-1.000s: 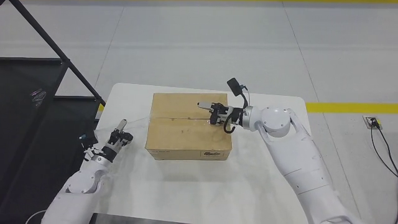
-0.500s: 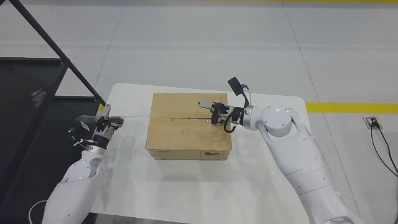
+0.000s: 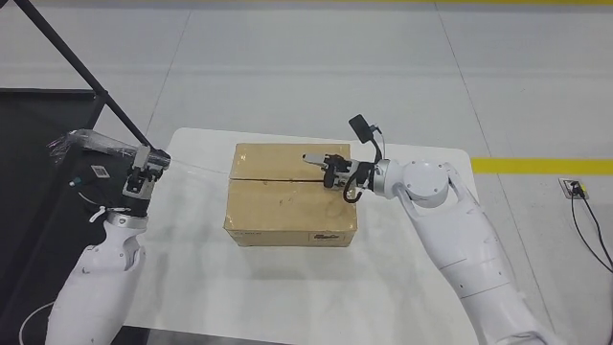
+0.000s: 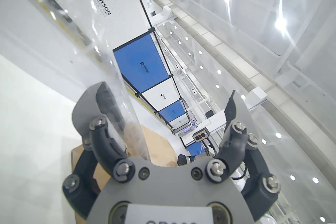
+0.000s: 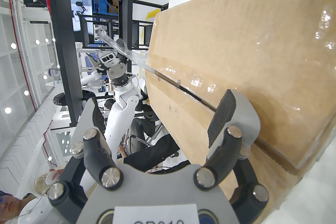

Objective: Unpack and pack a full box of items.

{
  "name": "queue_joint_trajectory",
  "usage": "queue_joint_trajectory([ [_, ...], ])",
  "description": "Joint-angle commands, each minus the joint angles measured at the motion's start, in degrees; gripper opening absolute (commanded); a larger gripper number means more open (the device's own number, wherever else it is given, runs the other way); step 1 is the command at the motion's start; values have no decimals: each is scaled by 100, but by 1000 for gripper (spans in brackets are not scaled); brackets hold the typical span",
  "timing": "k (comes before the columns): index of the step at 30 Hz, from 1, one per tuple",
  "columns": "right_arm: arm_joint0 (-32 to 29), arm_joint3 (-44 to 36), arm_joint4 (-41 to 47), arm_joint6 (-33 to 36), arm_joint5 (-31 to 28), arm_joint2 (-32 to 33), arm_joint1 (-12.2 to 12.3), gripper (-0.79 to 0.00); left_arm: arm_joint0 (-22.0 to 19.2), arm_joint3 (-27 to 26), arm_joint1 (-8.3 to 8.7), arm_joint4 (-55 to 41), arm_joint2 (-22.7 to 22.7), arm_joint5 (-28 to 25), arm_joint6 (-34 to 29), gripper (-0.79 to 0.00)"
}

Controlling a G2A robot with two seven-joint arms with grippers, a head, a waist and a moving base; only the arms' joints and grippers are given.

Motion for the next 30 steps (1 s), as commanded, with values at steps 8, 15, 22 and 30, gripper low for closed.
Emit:
queue_joint_trajectory([
  [8, -77, -153, 12, -72, -58, 112, 70, 0, 1050, -2303, 108, 949, -595, 877, 571, 0],
  [15, -289, -411, 65, -146, -181, 321, 159, 0, 1357, -3340, 102, 1341, -678, 1432, 579, 0],
  [22, -714, -913, 106, -247, -308, 738, 304, 0, 1266, -3690, 30, 1710, -358, 1747, 577, 0],
  [30, -1308, -1423, 184, -268, -382, 1298, 485, 0, 917, -3737, -101, 2136, 232, 2025, 624, 0],
])
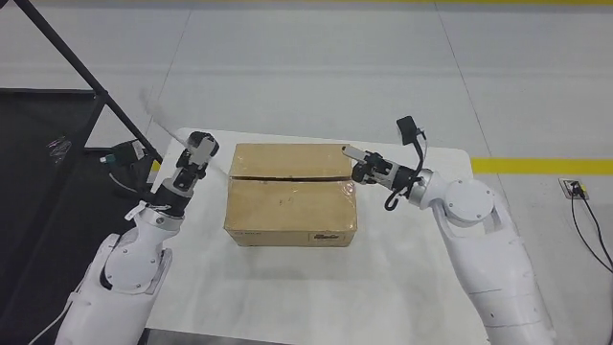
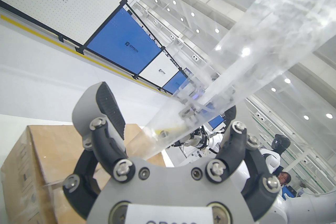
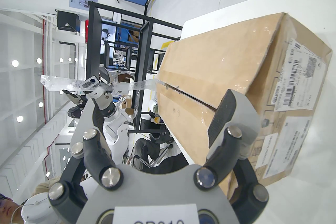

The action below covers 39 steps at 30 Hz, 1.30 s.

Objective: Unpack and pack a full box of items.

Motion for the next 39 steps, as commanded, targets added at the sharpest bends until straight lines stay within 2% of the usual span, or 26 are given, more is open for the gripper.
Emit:
queue_joint_trajectory([
  [1, -144, -110, 13, 2, -14, 132, 43, 0, -130, 47, -41, 131, 192, 67, 6, 0],
  [23, -1067, -845, 317, -196, -100, 907, 338, 0, -1238, 1124, -548, 730, 1872, 316, -113, 0],
  [32, -1261, -986, 405, -267, -125, 1003, 417, 0, -1471, 1552, -740, 831, 2221, 299, -32, 0],
  [39, -1325, -1182, 406, -254, -130, 940, 464, 0, -1534, 1640, -821, 859, 2228, 224, 16, 0],
])
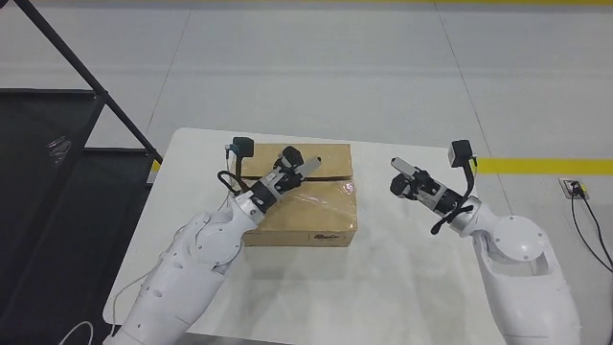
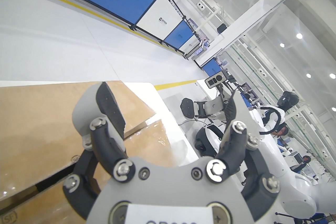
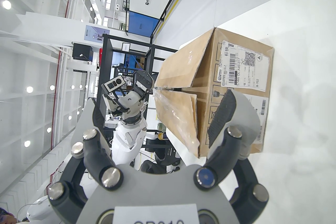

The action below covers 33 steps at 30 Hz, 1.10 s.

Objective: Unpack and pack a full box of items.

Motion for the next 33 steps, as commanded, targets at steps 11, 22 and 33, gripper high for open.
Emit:
queue_joint_trajectory([
  [11, -119, -907, -1420, 412, -447, 50, 196, 0, 696, -1107, 265, -121, -1445, -652, -111, 0],
  [22, -189, -1036, -1544, 302, -661, -66, 200, 0, 2128, -1456, 626, -369, -3569, -1466, -432, 0],
  [33, -695, -2121, -3648, 773, -1953, -255, 379, 0, 2681, -1262, 662, -522, -3814, -1836, -493, 0],
])
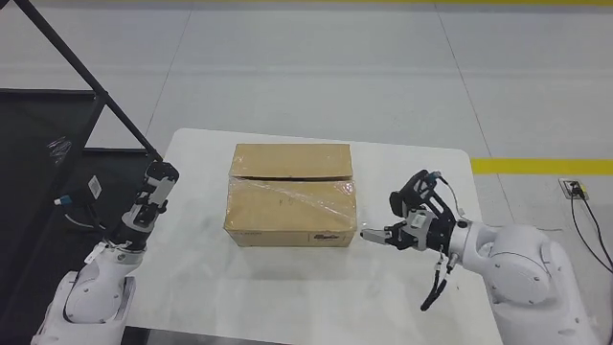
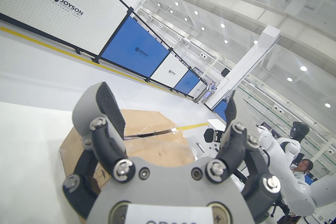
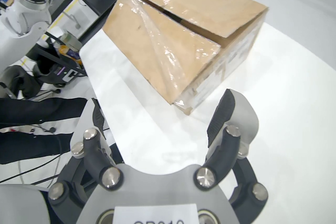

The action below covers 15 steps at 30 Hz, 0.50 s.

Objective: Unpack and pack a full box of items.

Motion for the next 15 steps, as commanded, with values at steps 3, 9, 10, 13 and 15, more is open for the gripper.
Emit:
queue_joint_trajectory([
  [3, 10, 15, 70, -52, 199, -7, -2, 0, -60, 53, -9, -15, 111, -11, -70, 0],
  [9, 247, -273, -1755, -146, 321, -897, -18, 0, -80, 149, -16, -63, 175, -45, -80, 0],
  [10, 325, -298, -2247, -218, 458, -1147, -35, 0, -74, 170, -15, -78, 171, -50, -86, 0],
  [13, 545, -278, -3489, -499, 788, -1872, -99, 0, -53, 235, -12, -107, 161, -66, -111, 0],
  [15, 683, -168, -4110, -572, 1044, -2276, -149, 0, -40, 259, -11, -124, 155, -77, -114, 0],
])
